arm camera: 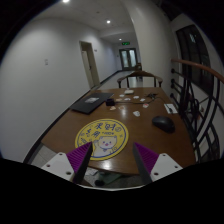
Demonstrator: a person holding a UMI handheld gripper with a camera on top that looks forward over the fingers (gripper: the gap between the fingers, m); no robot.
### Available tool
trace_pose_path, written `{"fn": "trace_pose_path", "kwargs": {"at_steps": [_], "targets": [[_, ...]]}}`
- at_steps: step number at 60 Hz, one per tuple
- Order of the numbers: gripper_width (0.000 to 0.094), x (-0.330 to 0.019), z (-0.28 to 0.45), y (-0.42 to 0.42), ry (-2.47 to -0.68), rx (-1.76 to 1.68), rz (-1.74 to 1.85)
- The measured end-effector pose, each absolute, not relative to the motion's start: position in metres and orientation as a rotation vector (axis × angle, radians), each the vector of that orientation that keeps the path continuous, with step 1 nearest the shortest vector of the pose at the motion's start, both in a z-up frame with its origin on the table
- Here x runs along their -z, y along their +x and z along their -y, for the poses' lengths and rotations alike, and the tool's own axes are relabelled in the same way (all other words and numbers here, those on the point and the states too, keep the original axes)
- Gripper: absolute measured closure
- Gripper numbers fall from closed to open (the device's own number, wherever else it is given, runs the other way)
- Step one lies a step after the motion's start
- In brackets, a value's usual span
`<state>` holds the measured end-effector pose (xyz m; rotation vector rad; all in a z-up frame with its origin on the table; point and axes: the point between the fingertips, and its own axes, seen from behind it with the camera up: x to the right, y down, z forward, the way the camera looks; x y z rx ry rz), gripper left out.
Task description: Arrange mouse
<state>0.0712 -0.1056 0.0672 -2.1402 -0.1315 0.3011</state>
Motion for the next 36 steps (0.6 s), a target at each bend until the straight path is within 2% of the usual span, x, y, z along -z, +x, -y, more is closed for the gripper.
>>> {"fn": "trace_pose_path", "kwargs": {"at_steps": [13, 26, 33, 36], "targets": [[0.0125, -0.051, 0.078, 0.139, -2.155, -0.189, 0.068], [0.0131, -0.006, 0.013, 0.245, -2.198, -0.009, -0.022], [0.0126, 0.019, -0.016, 0.272, -2.244, 0.053, -0.005], [0.0135, 0.018, -0.032, 0.275, -2.229, 0.036, -0.004]]}}
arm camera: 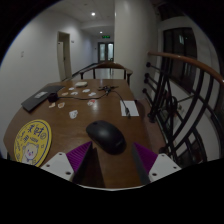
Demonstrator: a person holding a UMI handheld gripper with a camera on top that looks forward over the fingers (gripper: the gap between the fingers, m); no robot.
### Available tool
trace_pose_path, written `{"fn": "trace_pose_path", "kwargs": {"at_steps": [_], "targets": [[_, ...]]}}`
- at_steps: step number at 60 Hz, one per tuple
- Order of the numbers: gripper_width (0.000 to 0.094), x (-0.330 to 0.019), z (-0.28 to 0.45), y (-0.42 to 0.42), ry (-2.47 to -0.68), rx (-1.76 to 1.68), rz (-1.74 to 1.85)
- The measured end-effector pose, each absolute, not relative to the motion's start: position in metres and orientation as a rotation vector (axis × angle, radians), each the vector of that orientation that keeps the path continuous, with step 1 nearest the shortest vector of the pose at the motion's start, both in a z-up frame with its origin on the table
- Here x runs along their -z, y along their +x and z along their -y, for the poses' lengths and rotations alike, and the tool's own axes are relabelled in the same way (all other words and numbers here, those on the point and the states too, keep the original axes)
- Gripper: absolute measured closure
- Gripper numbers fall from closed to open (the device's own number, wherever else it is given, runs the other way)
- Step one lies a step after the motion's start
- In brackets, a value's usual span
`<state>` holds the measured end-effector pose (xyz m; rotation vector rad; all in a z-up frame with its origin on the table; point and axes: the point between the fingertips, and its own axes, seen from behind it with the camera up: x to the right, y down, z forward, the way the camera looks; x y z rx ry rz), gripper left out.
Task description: Arrange mouse
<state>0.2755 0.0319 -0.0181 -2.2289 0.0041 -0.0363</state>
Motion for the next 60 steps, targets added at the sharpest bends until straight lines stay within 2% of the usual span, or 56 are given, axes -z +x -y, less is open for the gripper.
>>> {"fn": "trace_pose_path", "kwargs": {"at_steps": [11, 19, 25, 31, 36, 41, 53, 56, 60], "targets": [[0.0187, 0.019, -0.081, 0.283, -2.247, 0.019, -0.001], [0.0310, 0.019, -0.103, 0.284, -2.229, 0.018, -0.004], [0.0446, 0.020, -0.105, 0.286, -2.216, 0.003, -0.046], [0.0544, 0.018, -0.106, 0.288, -2.210, 0.021, -0.064], [0.0589, 0.013, -0.099, 0.287, -2.219, 0.023, -0.097], [0.0589, -0.030, -0.093, 0.274, -2.132, -0.022, -0.160], [0.0562, -0.184, -0.057, 0.164, -1.886, -0.053, -0.123], [0.0559, -0.201, -0.046, 0.122, -1.845, -0.092, -0.085], [0.0559, -0.192, -0.038, 0.071, -1.855, -0.166, -0.049]]}}
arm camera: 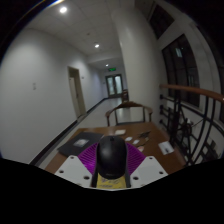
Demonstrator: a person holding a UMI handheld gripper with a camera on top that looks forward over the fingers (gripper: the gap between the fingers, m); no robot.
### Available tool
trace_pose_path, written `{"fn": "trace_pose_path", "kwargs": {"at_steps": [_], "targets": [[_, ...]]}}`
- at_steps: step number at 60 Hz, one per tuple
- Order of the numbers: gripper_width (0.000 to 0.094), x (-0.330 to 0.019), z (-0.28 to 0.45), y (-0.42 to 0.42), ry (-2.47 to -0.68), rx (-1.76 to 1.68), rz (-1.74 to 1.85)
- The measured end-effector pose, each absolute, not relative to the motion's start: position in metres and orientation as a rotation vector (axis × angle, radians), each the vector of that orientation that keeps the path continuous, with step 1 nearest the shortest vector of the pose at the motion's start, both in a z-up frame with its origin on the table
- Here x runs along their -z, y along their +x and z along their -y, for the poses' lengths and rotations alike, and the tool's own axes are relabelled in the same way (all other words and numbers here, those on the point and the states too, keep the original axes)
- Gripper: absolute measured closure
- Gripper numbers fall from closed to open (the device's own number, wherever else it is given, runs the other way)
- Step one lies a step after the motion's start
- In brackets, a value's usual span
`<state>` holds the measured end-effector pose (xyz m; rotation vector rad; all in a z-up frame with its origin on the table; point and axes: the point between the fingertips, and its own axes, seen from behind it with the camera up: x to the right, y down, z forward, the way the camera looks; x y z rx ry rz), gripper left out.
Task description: Arrange mouse
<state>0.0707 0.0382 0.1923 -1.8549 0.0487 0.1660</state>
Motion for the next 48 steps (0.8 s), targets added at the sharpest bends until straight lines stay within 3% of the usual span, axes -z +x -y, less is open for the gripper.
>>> {"fn": "trace_pose_path", "kwargs": {"at_steps": [14, 20, 29, 38, 46, 48], "targets": [[0.0561, -0.047, -0.024, -0.012, -2.070, -0.064, 0.105], [0.0562, -0.013, -0.015, -0.017, -2.145, -0.073, 0.084], [0.0522, 0.013, -0.013, -0.008, -2.220, -0.067, 0.059], [0.0430, 0.013, -0.012, -0.008, -2.225, -0.035, 0.163], [0.0066, -0.005, 0.003, -0.001, -2.199, -0.010, 0.368], [0.0087, -0.013, 0.009, 0.007, -2.183, 0.007, 0.406]]}}
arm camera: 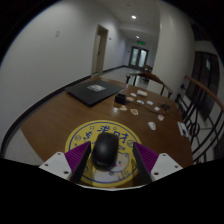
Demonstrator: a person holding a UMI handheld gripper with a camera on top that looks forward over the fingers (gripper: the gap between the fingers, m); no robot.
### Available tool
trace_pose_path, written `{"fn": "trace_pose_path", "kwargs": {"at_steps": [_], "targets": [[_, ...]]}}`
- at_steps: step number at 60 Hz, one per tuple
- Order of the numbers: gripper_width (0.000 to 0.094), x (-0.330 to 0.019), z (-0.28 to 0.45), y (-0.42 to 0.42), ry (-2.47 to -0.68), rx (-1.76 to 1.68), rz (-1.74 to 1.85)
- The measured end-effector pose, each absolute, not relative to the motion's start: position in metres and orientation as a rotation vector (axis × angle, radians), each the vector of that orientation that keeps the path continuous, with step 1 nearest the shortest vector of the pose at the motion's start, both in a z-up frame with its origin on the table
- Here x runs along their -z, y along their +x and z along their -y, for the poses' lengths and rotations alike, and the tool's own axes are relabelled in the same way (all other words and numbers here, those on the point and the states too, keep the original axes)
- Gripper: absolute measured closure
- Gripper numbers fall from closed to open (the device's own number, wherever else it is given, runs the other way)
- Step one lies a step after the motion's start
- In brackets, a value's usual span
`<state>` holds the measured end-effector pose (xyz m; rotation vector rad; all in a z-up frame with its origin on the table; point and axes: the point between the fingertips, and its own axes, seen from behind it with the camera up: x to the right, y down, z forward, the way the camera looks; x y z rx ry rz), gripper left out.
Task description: Arrange mouse
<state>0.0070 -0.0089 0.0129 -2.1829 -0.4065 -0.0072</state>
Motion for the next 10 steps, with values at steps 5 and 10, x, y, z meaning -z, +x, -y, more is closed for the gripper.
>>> {"fn": "trace_pose_path", "kwargs": {"at_steps": [5, 10], "targets": [[0.0088, -0.033, 0.035, 0.028, -2.164, -0.015, 0.472], [0.0093, -0.042, 0.068, 0.052, -2.179, -0.073, 0.468]]}}
